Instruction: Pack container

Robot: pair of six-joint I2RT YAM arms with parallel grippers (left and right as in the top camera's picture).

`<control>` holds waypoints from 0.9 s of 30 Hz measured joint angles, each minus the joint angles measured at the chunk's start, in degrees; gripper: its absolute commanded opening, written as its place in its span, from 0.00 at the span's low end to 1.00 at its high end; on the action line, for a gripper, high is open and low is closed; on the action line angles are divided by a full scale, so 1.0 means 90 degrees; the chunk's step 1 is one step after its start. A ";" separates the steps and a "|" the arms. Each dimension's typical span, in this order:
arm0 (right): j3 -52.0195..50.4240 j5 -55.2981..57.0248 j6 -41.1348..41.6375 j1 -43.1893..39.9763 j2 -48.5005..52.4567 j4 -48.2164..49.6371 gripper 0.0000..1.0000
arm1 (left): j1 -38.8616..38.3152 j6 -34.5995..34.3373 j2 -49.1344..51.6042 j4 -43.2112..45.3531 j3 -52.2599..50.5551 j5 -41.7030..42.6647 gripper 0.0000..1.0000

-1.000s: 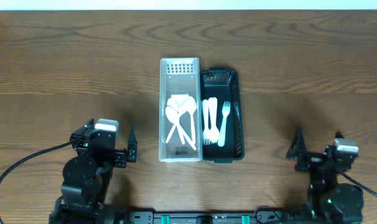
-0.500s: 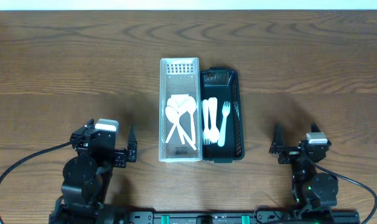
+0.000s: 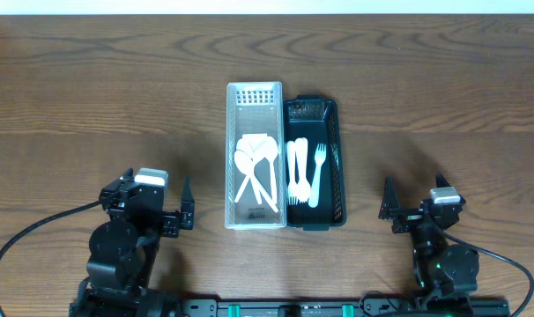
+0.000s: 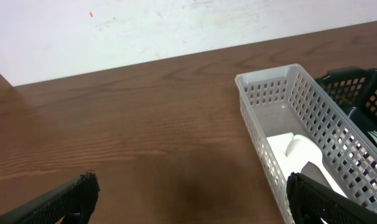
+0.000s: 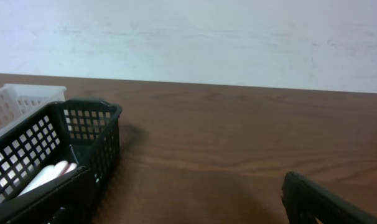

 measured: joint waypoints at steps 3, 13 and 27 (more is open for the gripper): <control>0.0000 -0.0002 0.0000 0.0000 0.0000 0.0000 0.99 | 0.0000 0.0000 0.0000 0.0000 0.0000 0.0000 0.98; 0.0000 -0.0002 0.0000 0.0000 0.0000 0.0000 0.99 | 0.0000 0.0000 0.0000 0.0000 0.0000 0.0000 0.98; 0.0000 -0.0051 0.0000 0.0000 -0.0002 -0.0002 0.99 | 0.0202 -0.0401 -0.1591 -0.1260 -0.0352 -0.0039 0.98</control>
